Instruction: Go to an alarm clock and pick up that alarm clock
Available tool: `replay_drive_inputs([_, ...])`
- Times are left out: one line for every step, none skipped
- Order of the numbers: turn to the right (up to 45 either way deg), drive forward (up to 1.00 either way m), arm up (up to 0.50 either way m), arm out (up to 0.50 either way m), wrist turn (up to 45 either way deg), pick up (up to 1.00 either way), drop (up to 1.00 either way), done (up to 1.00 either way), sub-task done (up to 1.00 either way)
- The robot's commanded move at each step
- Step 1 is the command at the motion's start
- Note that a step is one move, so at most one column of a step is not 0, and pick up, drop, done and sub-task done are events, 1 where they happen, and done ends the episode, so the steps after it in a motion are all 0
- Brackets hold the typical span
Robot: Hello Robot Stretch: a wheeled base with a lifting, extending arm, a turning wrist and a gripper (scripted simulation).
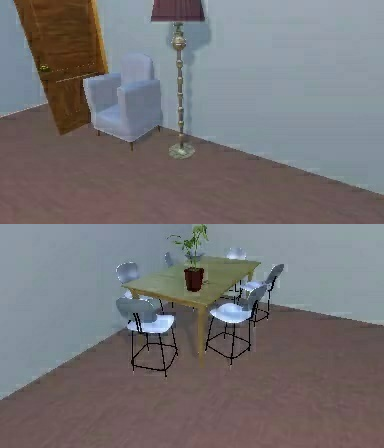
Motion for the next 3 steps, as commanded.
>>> replay_drive_inputs([-45.0,0.0,0.0,0.0,0.0,0.0,0.0,0.0,0.0])
replay_drive_inputs([-3.0,0.0,0.0,0.0,0.0,0.0,0.0,0.0,0.0])
replay_drive_inputs([0.0,1.0,0.0,0.0,0.0,0.0,0.0,0.0,0.0])
